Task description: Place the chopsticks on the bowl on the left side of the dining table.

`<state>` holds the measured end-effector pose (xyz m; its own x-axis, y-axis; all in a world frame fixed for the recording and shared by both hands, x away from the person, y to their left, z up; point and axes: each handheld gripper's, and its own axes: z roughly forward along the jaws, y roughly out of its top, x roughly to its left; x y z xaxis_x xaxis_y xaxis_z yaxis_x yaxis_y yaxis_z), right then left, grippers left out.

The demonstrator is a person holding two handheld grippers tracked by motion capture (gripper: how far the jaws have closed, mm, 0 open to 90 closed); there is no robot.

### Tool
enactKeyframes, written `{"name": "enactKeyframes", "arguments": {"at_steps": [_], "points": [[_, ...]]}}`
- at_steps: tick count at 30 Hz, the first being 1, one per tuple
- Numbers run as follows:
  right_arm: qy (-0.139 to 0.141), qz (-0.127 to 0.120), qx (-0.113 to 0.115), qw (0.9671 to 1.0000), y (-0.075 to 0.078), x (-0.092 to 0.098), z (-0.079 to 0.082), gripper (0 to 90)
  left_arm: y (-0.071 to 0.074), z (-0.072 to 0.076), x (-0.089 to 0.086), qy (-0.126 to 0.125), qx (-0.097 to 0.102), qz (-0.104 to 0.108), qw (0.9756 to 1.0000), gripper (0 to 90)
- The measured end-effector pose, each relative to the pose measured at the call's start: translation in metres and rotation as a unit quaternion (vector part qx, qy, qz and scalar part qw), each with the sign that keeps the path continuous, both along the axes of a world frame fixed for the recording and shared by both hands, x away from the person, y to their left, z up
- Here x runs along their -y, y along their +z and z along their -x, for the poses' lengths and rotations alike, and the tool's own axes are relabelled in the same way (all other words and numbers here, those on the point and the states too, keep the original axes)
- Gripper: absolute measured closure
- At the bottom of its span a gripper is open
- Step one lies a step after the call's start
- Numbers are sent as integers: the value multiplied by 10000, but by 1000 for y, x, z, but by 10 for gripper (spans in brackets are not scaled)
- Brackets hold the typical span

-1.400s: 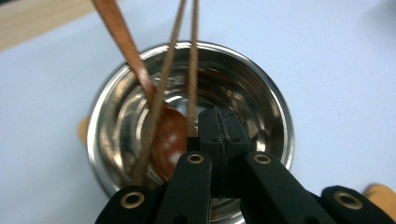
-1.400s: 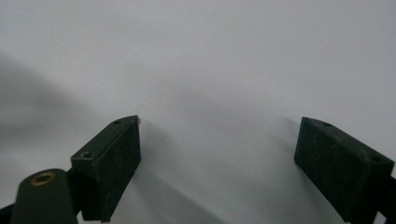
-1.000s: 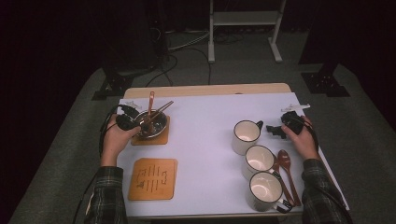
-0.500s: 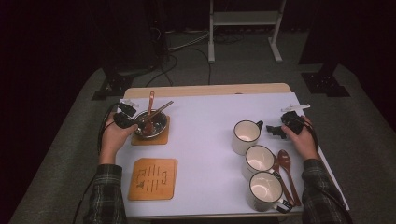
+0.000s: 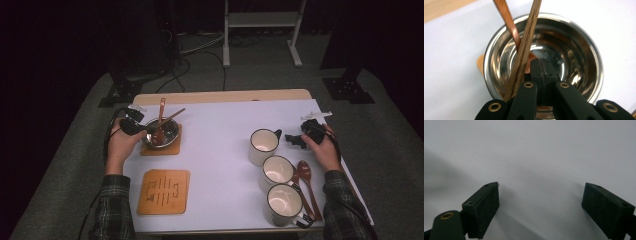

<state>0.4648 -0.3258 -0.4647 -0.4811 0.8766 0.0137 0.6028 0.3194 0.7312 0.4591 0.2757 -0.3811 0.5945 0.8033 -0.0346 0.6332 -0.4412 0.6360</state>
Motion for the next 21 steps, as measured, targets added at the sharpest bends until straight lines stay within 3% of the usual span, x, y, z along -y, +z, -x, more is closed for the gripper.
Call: {"name": "enactKeyframes", "arguments": {"at_steps": [11, 21], "points": [[0, -8, -12, 10000, 0, 0, 0, 130, 15, -17, 17, 89, 166, 101, 9998, 900], [2, -11, -12, 10000, 0, 0, 0, 129, 18, -43, 34, 98, 203, -107, 9997, 900]]}}
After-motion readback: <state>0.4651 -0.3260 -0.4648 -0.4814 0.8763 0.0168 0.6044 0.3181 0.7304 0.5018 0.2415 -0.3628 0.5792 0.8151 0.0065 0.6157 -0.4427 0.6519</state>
